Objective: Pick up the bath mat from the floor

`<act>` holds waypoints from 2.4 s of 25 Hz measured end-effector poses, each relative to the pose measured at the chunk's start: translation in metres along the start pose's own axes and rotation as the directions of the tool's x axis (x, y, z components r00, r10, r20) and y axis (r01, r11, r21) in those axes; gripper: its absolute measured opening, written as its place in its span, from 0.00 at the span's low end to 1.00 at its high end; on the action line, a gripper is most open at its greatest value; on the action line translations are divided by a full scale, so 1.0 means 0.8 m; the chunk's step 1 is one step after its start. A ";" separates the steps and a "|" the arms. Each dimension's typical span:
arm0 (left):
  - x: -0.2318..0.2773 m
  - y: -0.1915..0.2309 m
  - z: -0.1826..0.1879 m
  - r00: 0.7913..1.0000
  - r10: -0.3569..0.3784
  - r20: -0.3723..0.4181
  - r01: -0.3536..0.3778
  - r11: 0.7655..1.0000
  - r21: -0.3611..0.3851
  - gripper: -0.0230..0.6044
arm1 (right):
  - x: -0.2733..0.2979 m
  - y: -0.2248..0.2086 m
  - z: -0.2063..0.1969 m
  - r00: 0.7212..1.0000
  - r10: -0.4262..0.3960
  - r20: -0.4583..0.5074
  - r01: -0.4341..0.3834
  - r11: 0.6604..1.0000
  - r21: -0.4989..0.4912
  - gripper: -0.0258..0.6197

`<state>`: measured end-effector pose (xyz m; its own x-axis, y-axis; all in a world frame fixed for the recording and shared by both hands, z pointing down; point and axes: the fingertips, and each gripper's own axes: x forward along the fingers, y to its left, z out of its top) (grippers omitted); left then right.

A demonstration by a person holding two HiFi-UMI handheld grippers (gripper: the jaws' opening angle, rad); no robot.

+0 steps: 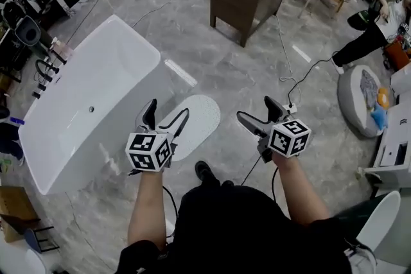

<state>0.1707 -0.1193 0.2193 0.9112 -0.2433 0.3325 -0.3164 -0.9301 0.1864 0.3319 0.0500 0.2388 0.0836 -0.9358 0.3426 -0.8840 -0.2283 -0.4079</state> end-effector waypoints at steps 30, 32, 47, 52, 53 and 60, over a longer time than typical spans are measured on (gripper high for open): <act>0.058 0.068 -0.040 0.844 0.533 -0.053 -0.526 0.807 -0.269 0.63 | 0.218 -0.089 0.049 0.866 0.380 -0.325 -0.420 0.905 -0.060 0.90; 0.066 0.061 -0.048 0.841 0.535 -0.079 -0.534 0.801 -0.268 0.63 | 0.220 -0.101 0.043 0.863 0.380 -0.333 -0.415 0.909 -0.038 0.90; 0.028 0.106 -0.203 0.797 0.546 -0.258 -0.602 0.684 -0.411 0.63 | 0.289 -0.063 -0.064 0.762 0.359 -0.539 -0.451 0.891 -0.044 0.90; 0.029 0.137 -0.273 0.783 0.540 -0.309 -0.620 0.634 -0.463 0.63 | 0.328 -0.051 -0.126 0.719 0.353 -0.598 -0.466 0.884 -0.038 0.90; 0.028 0.141 -0.287 0.779 0.541 -0.316 -0.624 0.620 -0.475 0.63 | 0.334 -0.051 -0.139 0.712 0.350 -0.609 -0.465 0.885 -0.036 0.90; 0.047 0.154 -0.380 0.787 0.482 -0.385 -0.616 0.589 -0.522 0.65 | 0.371 -0.080 -0.219 0.673 0.295 -0.678 -0.427 0.904 -0.031 0.90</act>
<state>0.0860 -0.1595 0.5357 0.4631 -0.5340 0.7074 -0.8859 -0.2547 0.3877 0.3331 -0.1662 0.5149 -0.5162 -0.5149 0.6844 -0.8489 0.2016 -0.4886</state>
